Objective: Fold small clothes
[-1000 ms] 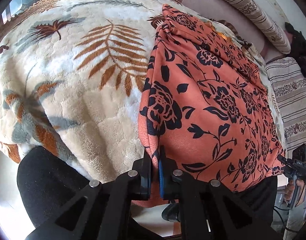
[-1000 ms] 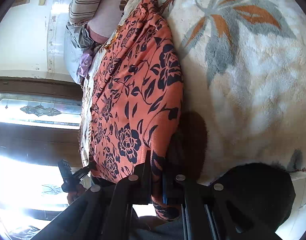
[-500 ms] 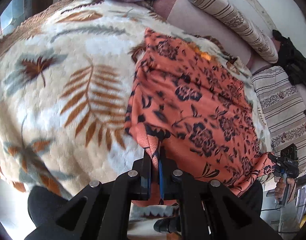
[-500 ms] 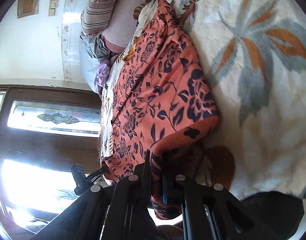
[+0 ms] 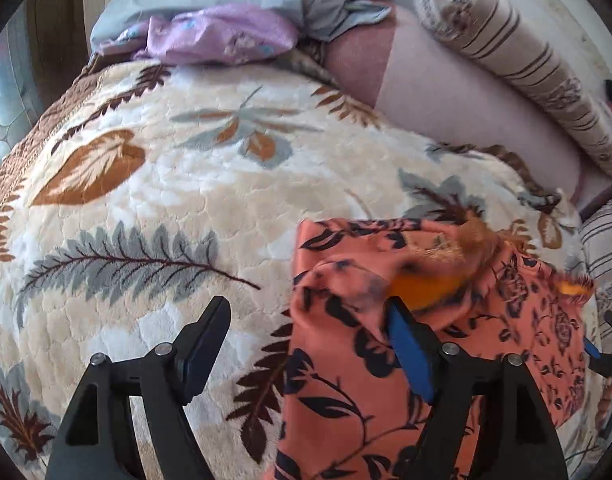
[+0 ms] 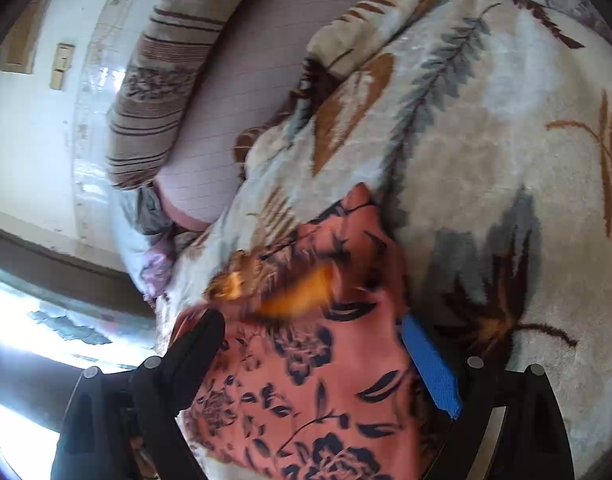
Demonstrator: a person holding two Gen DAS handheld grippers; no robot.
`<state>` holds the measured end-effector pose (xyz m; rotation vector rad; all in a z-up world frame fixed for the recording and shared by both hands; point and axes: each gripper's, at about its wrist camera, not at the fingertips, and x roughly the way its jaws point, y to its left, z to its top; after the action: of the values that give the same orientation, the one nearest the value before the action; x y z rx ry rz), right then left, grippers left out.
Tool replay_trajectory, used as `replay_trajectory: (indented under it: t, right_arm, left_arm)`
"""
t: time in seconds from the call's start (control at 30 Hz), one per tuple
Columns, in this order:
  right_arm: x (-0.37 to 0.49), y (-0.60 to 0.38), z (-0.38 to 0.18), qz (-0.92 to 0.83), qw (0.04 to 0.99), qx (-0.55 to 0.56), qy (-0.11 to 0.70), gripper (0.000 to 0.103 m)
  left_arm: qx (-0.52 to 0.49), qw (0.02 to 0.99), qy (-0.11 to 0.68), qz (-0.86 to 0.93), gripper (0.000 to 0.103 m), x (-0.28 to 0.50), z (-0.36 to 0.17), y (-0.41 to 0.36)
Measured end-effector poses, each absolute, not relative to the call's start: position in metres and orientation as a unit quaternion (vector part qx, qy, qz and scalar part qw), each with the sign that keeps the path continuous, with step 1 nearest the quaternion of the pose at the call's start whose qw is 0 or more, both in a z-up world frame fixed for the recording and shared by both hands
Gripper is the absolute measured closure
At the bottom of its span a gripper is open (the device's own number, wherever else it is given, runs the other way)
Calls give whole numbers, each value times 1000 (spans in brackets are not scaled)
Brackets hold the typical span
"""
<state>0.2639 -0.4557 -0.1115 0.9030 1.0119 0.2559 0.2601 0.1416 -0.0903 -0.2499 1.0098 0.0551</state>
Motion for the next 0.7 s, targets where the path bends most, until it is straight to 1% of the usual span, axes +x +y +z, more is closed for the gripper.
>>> replay_trajectory:
  t: [0.03,0.13,0.2,0.4,0.5,0.57,0.7]
  right_arm:
    - [252,-456,-109,115,777,422,453,11]
    - [212,-461,-94,116,807,385,433,11]
    - [180,-465,-92,108,808,383,435,11]
    - [105,-447,-111,117,768,419,469,11]
    - [102,-428,-125,135,743,446,481,11]
    - [112,-425,-131,110,741,459,477,11]
    - [134,-426,-136,73,719,525,449,11]
  left_arm:
    - [-129,867,480,26,24,256,-91,146]
    - [-143,888,436,13,24,220,-74,156]
    - [-143,894,423,6,24,188,-67,159]
    - [-147,881,449,-16,24,115,-83,147]
    - [-140,874,464,-32,24,117,-98,132]
    - [-149,865,478,-28,24,131,-108,125]
    - [-215,847,486,8,24,157,-121,128]
